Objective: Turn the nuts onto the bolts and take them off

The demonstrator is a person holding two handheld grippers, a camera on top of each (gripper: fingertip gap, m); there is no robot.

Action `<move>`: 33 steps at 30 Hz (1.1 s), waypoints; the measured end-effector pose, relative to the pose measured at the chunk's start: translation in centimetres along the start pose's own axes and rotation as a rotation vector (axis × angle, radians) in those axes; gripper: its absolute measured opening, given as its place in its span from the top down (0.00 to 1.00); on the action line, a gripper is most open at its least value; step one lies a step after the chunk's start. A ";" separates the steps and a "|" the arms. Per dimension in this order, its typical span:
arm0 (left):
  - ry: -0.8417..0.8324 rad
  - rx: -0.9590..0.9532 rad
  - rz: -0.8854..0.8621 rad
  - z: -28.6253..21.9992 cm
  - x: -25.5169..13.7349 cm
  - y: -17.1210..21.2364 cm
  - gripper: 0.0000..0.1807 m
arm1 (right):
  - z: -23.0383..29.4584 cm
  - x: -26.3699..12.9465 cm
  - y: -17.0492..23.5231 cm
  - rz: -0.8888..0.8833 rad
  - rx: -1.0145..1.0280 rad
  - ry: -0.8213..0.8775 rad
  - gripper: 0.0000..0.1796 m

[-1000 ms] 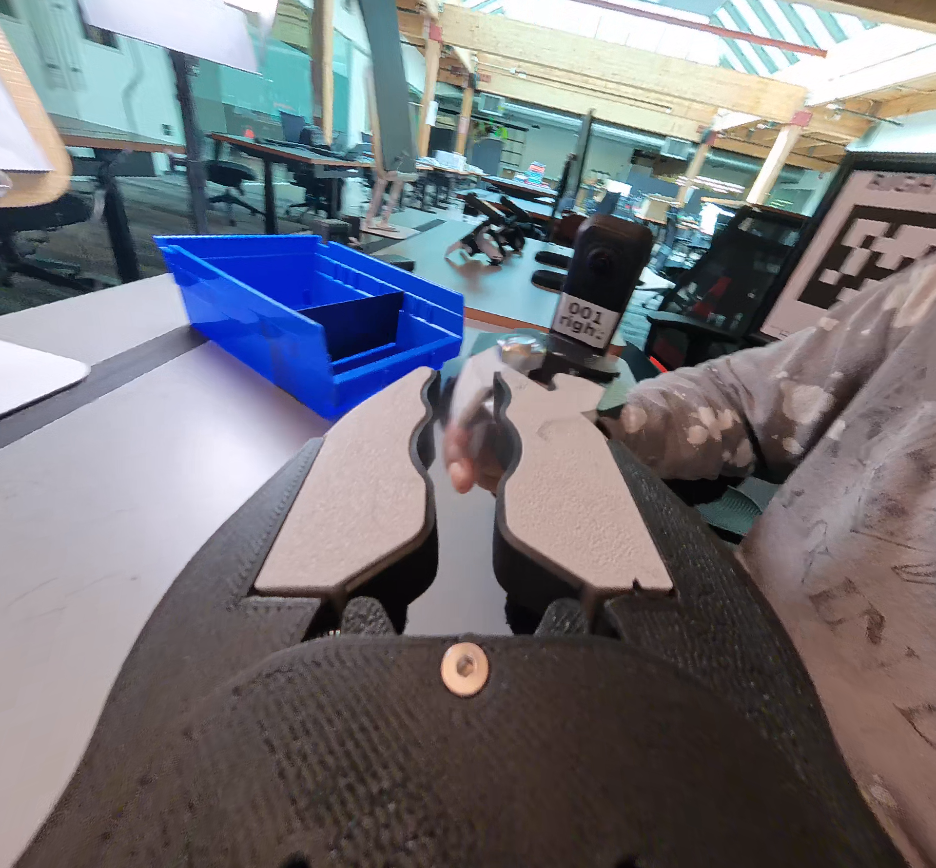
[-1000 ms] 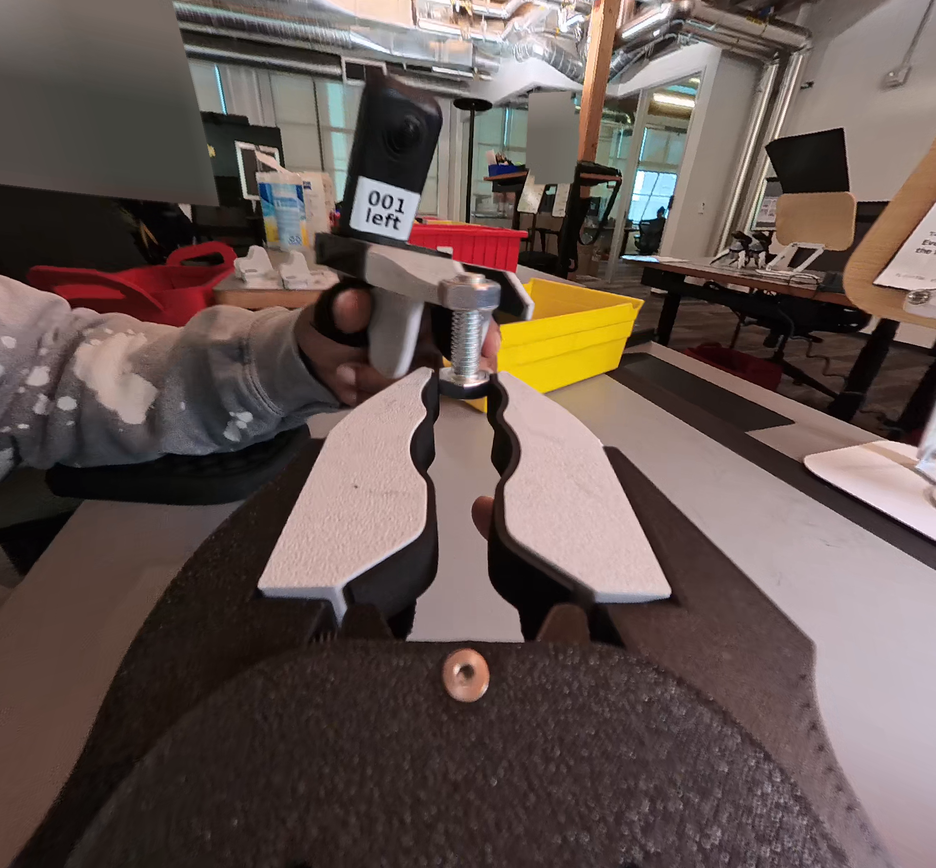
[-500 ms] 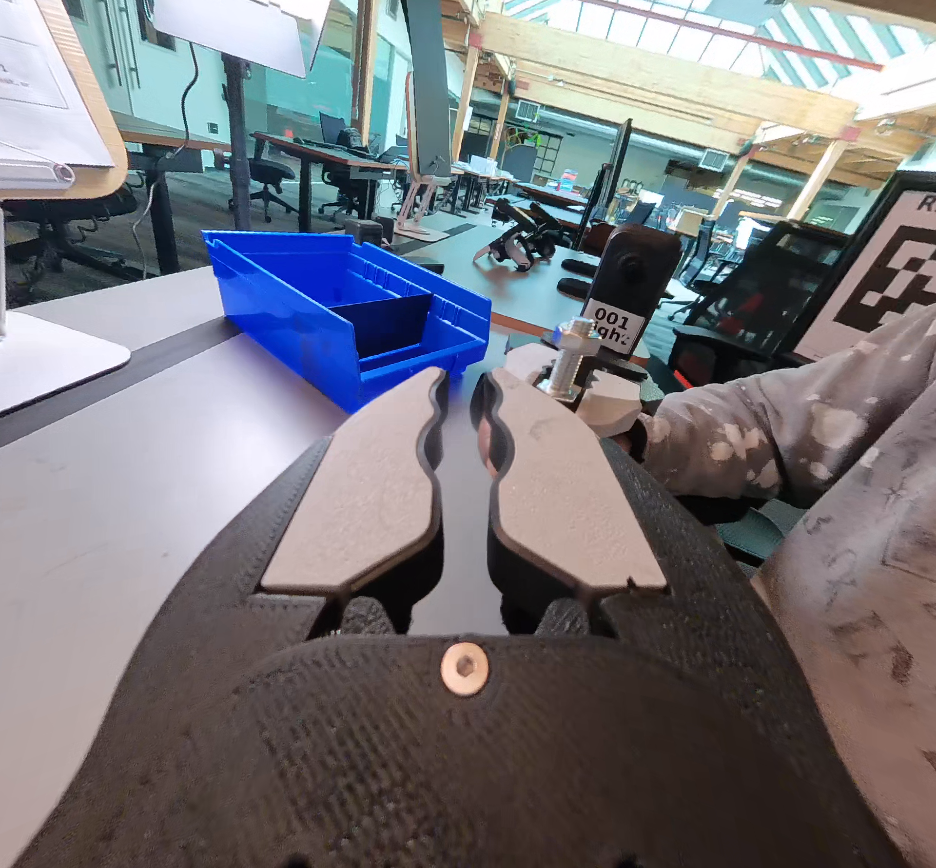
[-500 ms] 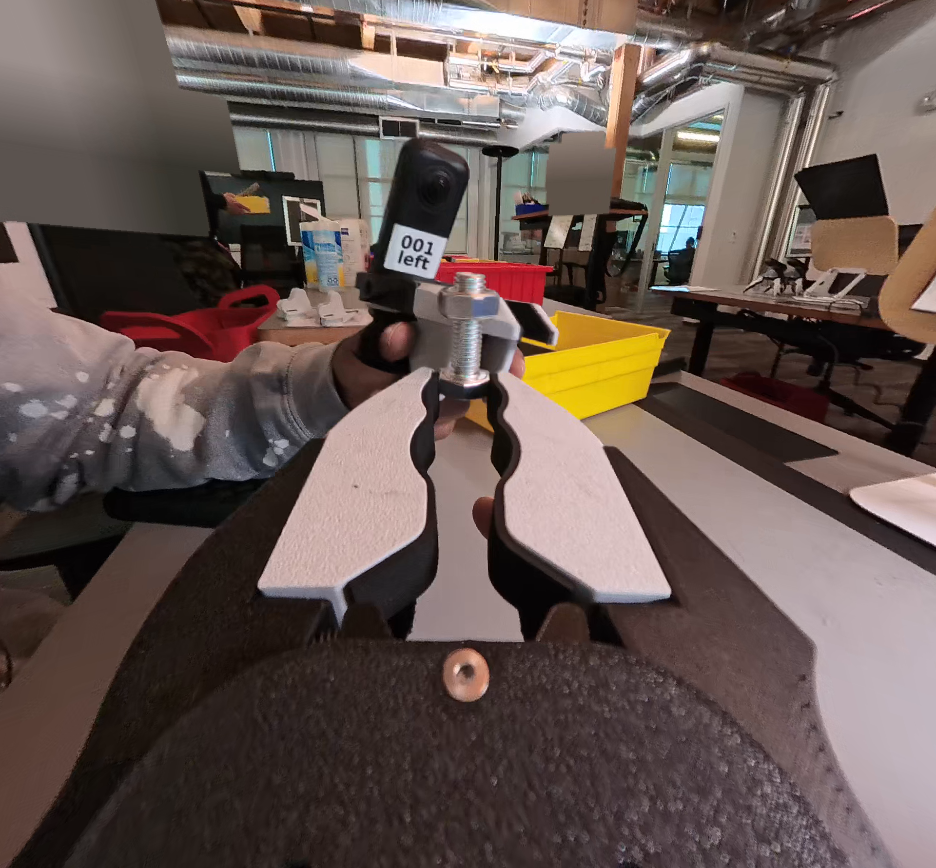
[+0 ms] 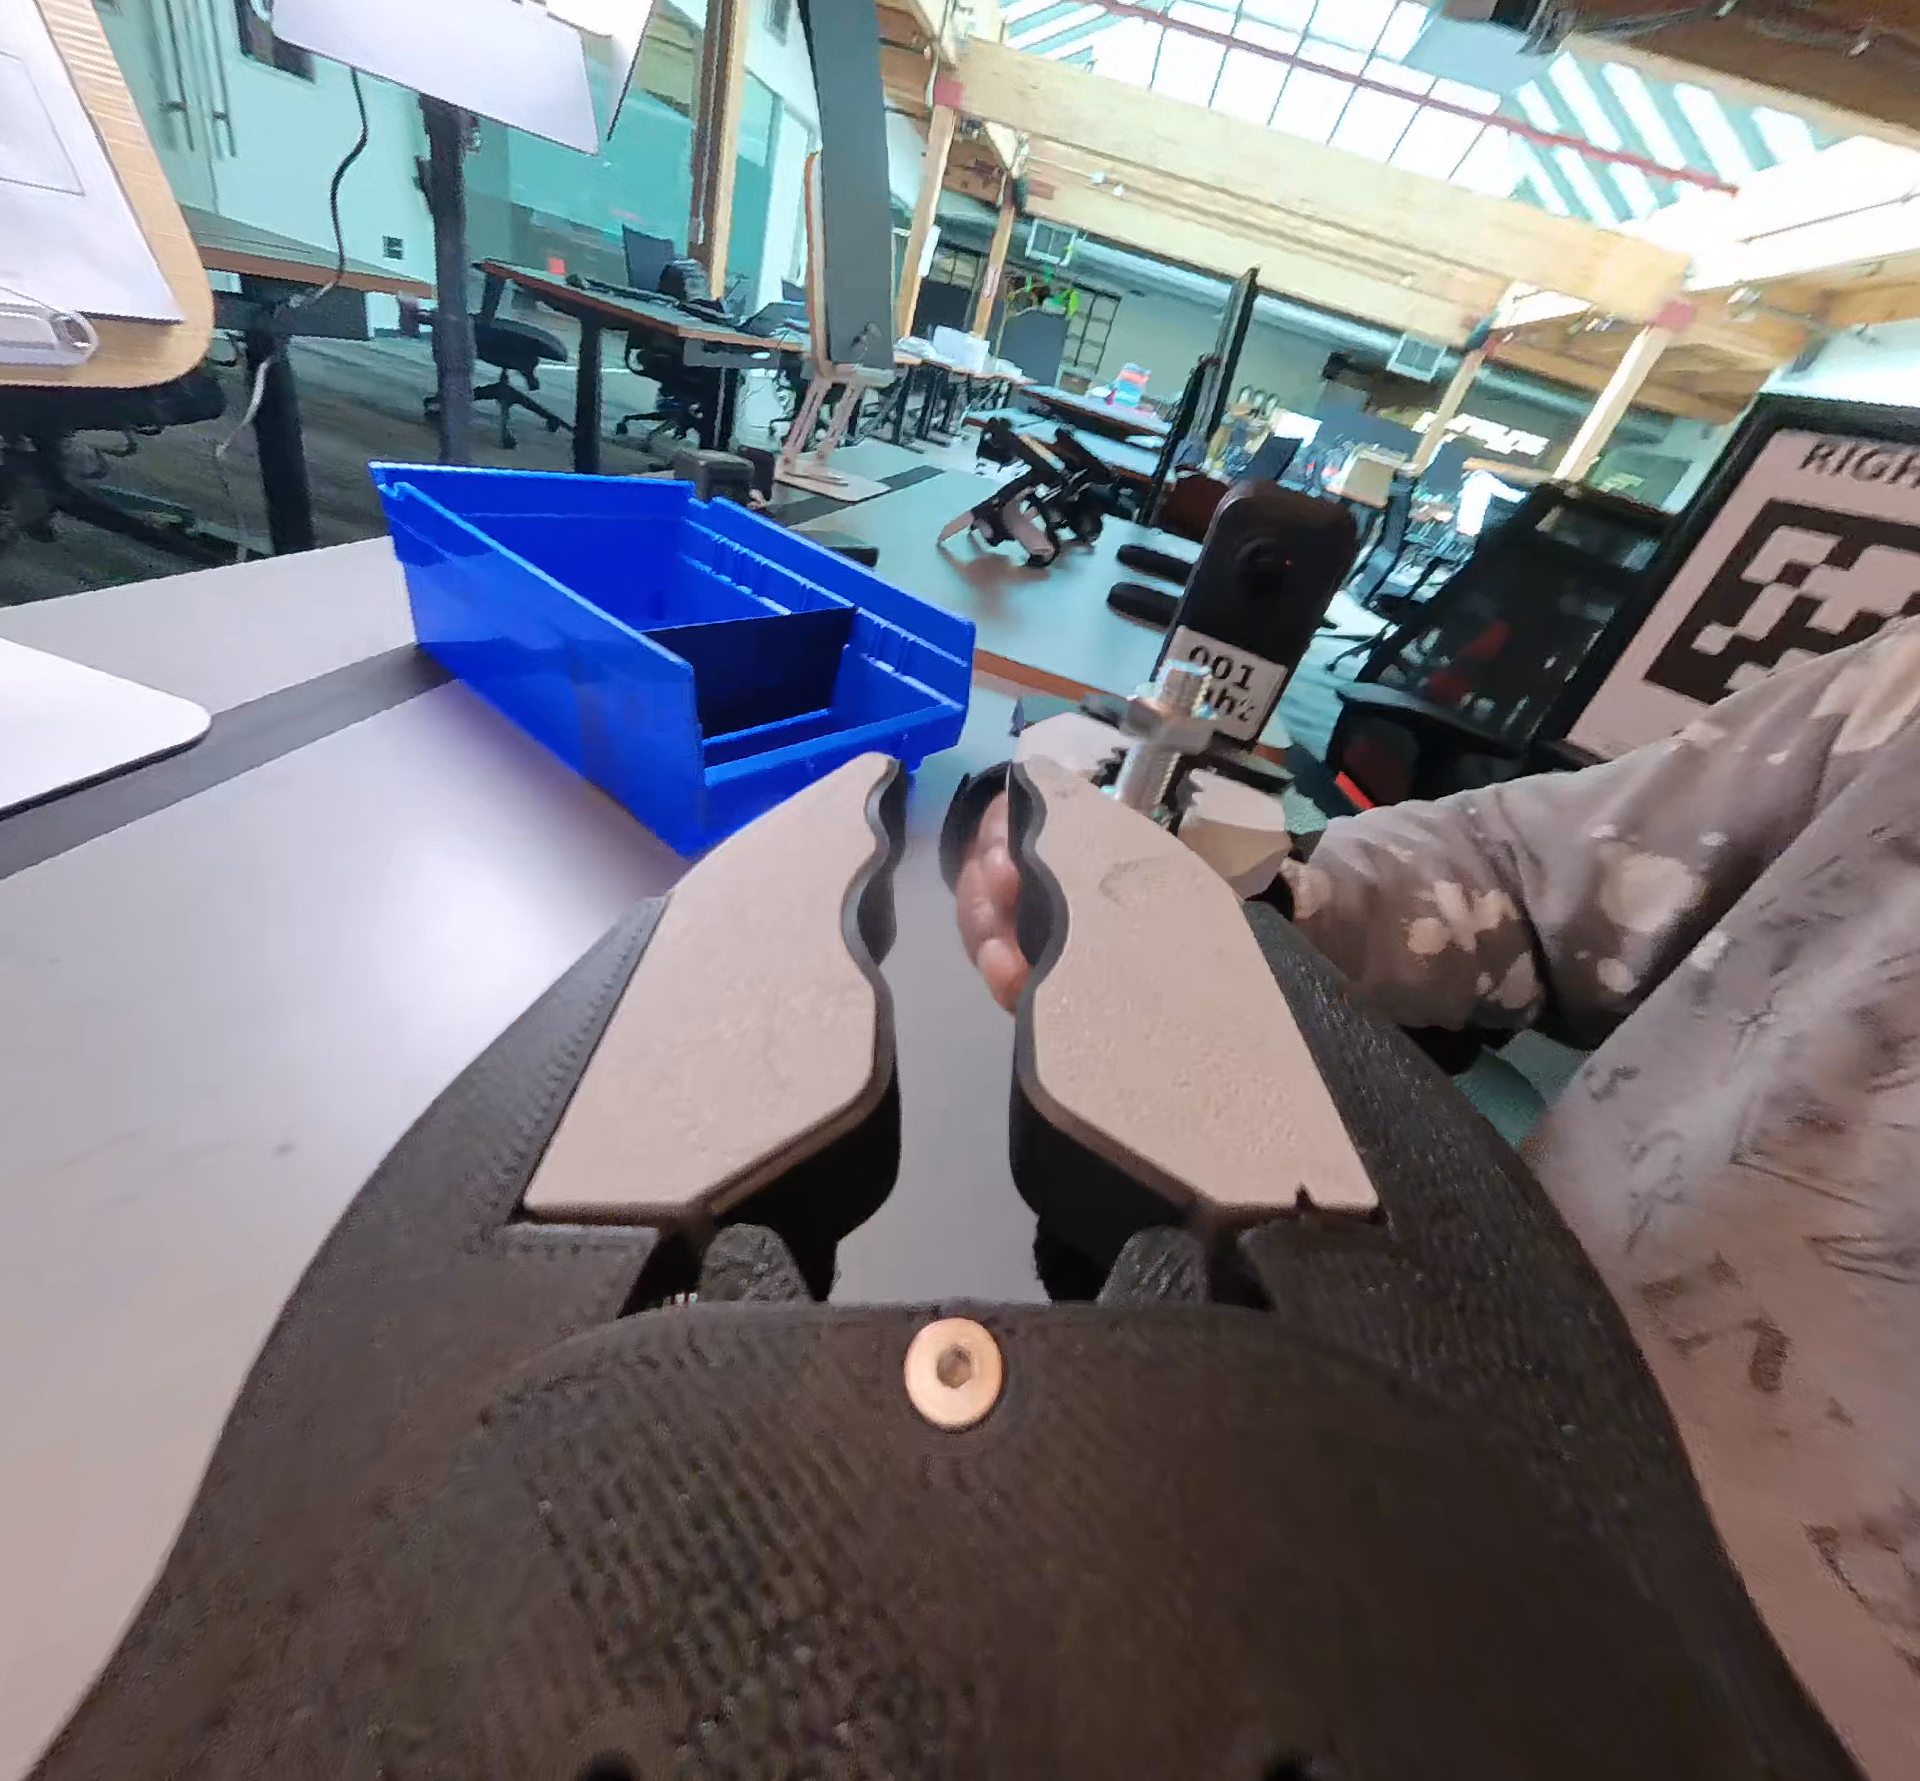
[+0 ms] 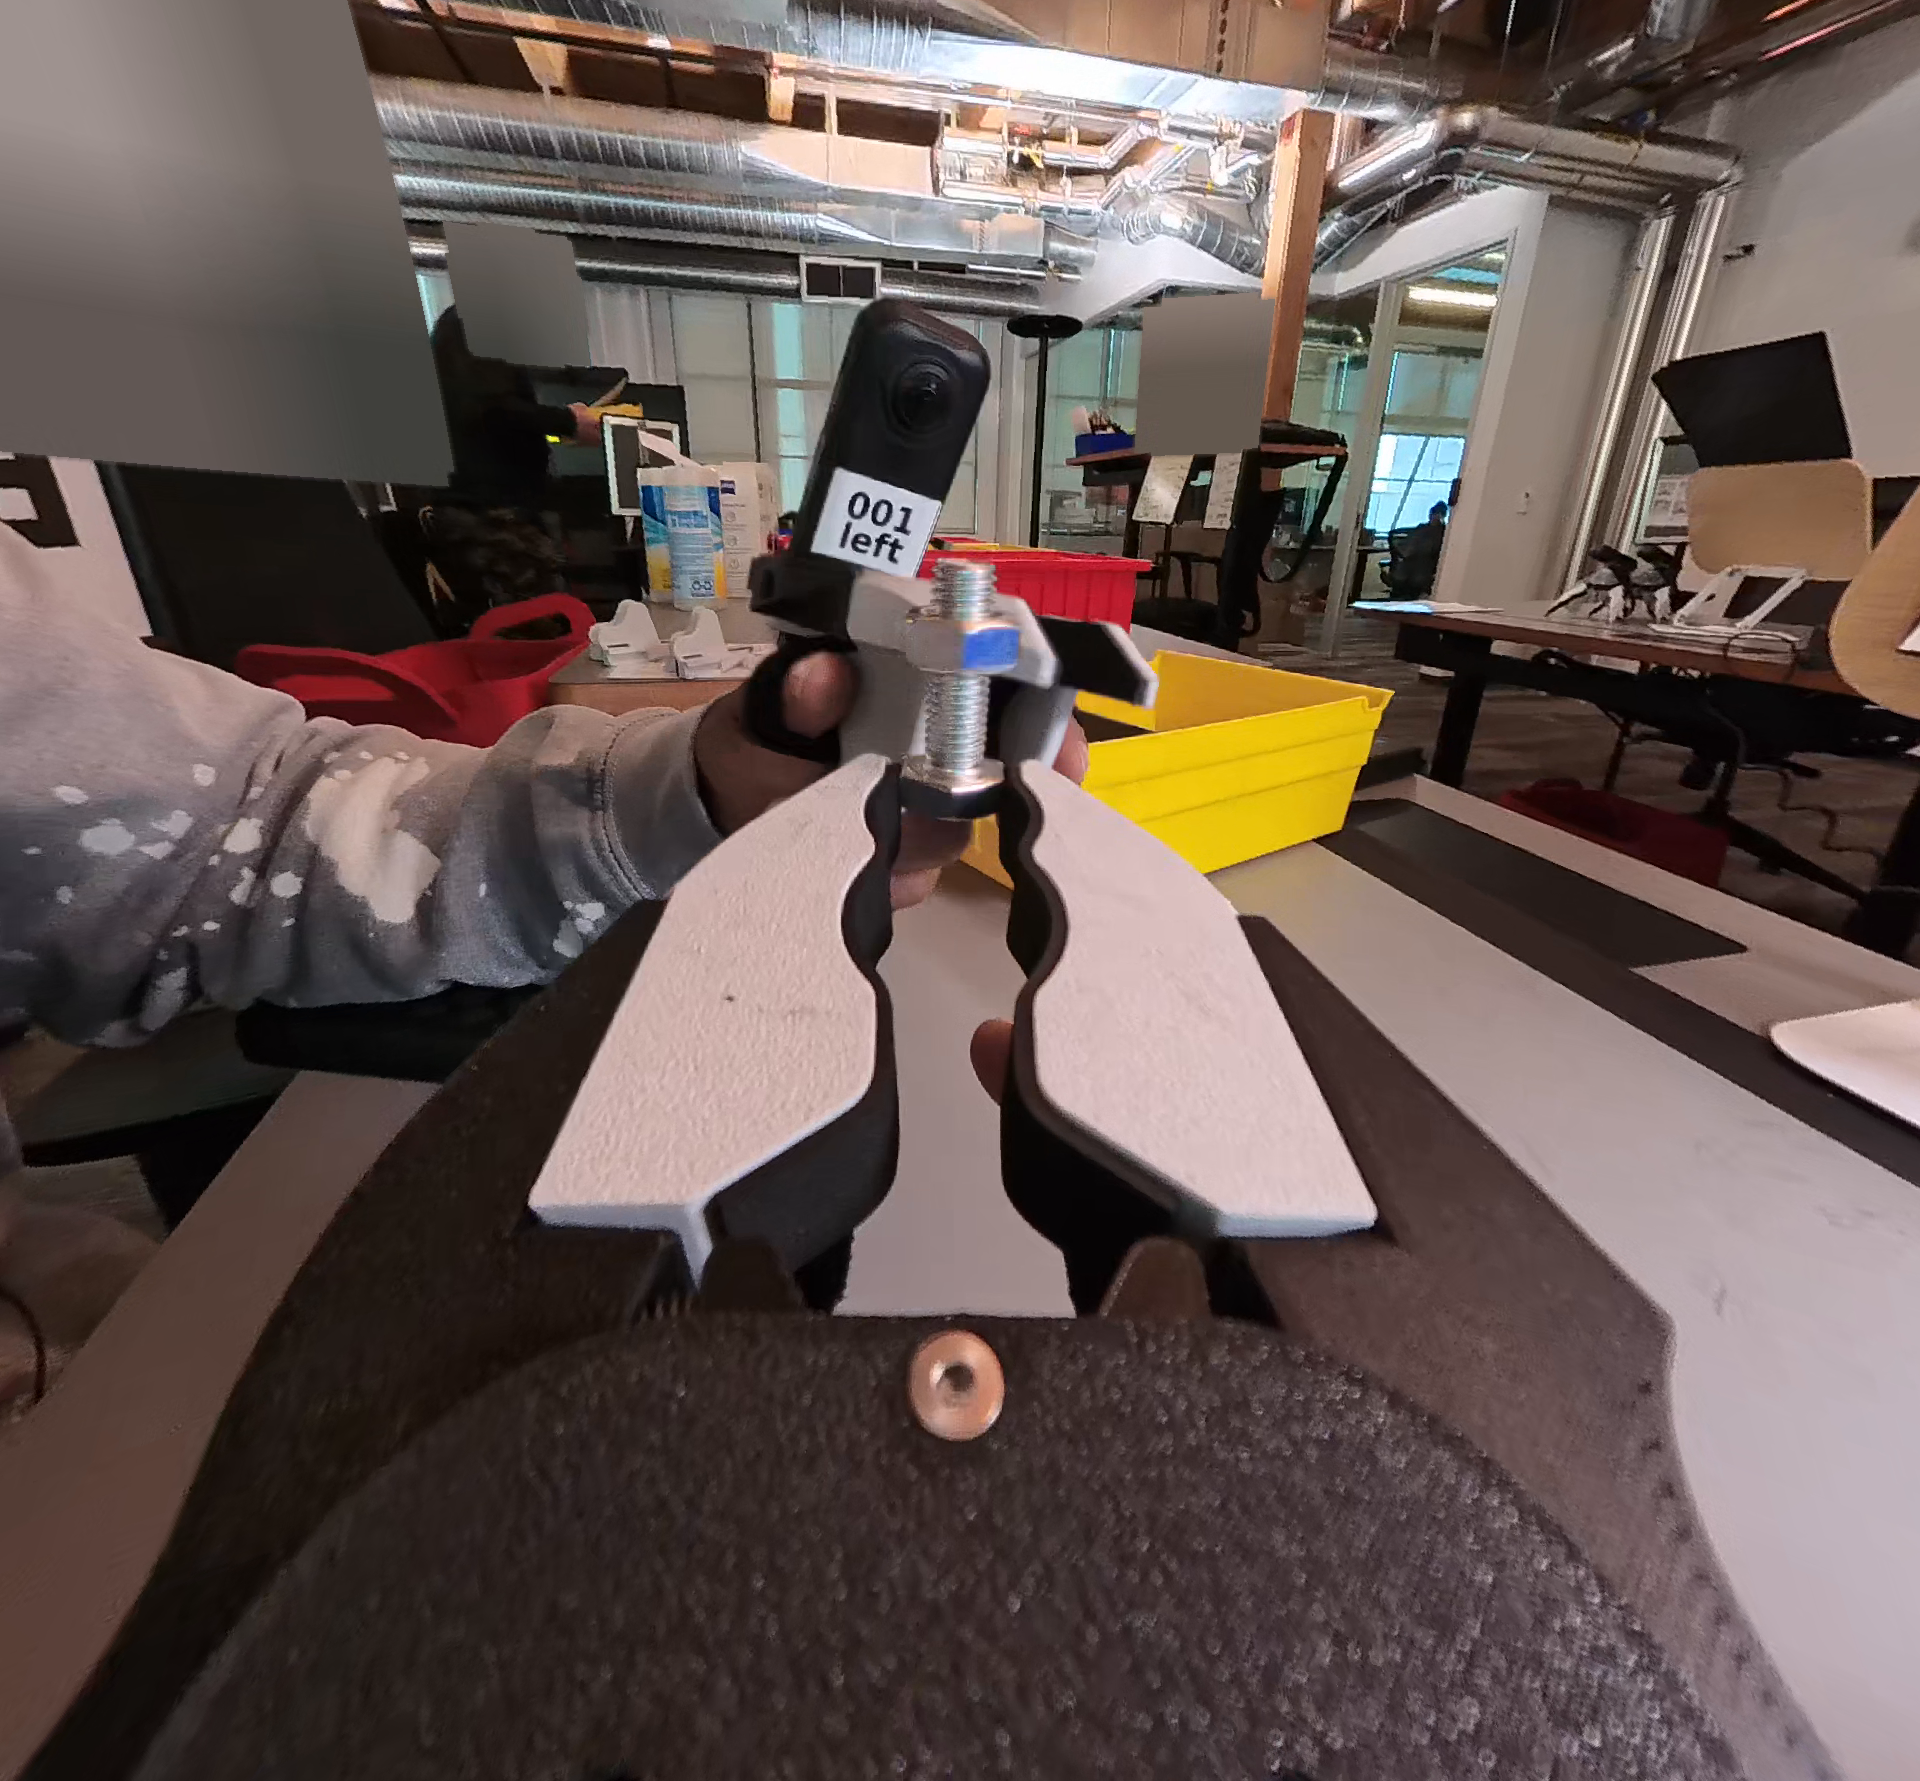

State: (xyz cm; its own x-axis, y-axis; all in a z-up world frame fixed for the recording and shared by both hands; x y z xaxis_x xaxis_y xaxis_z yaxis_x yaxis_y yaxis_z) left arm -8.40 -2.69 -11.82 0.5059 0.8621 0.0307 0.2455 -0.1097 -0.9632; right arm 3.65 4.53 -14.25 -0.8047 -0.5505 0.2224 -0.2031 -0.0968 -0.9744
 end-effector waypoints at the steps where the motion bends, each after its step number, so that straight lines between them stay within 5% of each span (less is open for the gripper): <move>1: 0.019 -0.004 -0.008 -0.2 0.0 -0.1 0.89 | 0.0 0.0 0.1 0.004 0.004 0.004 0.90; 8: 0.087 0.044 0.042 -1.9 1.2 0.5 0.81 | -0.2 0.2 0.6 0.039 0.006 0.030 0.90; 12: -0.048 0.004 0.023 0.1 0.3 0.0 0.94 | -0.3 -0.1 0.0 -0.015 0.023 0.001 0.90; 20: 0.093 0.017 0.030 -2.0 1.1 0.3 0.82 | -0.3 0.2 0.6 0.033 0.012 0.036 0.90; 25: -0.077 0.044 0.062 -0.2 0.4 0.1 0.95 | -0.4 -0.1 0.1 -0.006 0.019 0.019 0.90; 33: 0.082 0.018 0.063 -2.1 1.1 0.3 0.80 | -0.4 0.2 0.6 0.032 0.009 0.041 0.90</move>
State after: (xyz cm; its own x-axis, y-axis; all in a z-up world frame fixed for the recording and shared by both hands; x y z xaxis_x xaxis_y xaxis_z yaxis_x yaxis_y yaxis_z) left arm -6.04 -2.80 -11.48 0.5856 0.8106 -0.0088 0.1968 -0.1527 -0.9685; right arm 3.19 4.70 -14.78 -0.8327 -0.5193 0.1924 -0.1721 -0.0876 -0.9812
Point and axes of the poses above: each gripper's, where its closed fingertips meet, x out along the fingers, y out of its underside, z = x × y across the jaws, the point moved 7 cm from there along -x, back along the fingers, and after that the axes turned 4 degrees about -y, right-handed, at the moved point
